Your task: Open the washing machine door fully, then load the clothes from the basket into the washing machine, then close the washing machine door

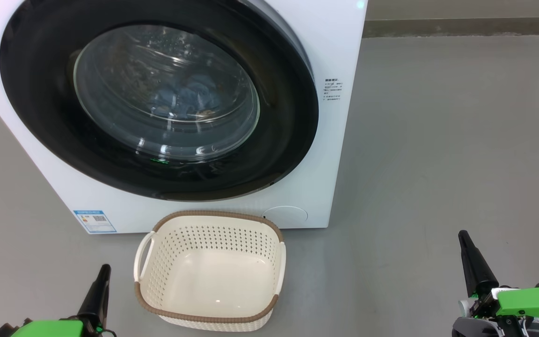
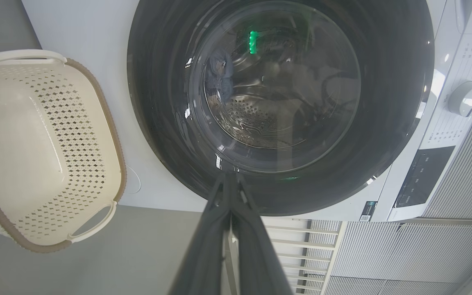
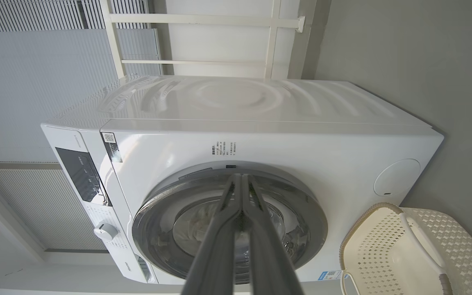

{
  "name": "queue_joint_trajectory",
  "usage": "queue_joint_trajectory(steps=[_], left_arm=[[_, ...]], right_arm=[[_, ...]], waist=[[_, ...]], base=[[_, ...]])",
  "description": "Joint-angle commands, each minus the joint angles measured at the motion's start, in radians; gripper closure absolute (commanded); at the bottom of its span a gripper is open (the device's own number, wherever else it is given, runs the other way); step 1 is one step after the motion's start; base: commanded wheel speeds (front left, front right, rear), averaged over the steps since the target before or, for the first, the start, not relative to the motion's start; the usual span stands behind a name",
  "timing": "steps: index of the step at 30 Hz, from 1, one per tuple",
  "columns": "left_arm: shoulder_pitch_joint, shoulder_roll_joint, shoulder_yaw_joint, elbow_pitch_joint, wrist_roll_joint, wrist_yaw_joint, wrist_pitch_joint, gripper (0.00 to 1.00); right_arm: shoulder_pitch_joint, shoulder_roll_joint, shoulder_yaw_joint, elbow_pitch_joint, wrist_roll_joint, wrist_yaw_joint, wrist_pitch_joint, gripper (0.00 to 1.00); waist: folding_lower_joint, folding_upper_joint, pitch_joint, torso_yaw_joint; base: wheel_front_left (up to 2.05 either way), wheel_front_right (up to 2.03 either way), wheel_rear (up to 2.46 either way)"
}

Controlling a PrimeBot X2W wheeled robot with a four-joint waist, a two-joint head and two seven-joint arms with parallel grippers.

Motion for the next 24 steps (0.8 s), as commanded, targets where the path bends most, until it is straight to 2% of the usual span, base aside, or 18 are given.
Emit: queue_joint_trajectory(steps=[1,24], left_arm=[[-0.042,0.012,0.035,-0.027,-0.007,-0.003,0.007,1.00],[-0.042,0.012,0.035,-0.027,-0.007,-0.003,0.007,1.00]], right_arm=[[-0.011,-0.003,0.023,-0.031,0.004,0.002,0.009,1.00],[-0.011,-0.003,0.023,-0.031,0.004,0.002,0.009,1.00]], waist=[[0.0000,0.0000,0.000,0.000],[0.0000,0.0000,0.000,0.000]], base=[[0.00,0.00,0.00],[0.00,0.00,0.00]])
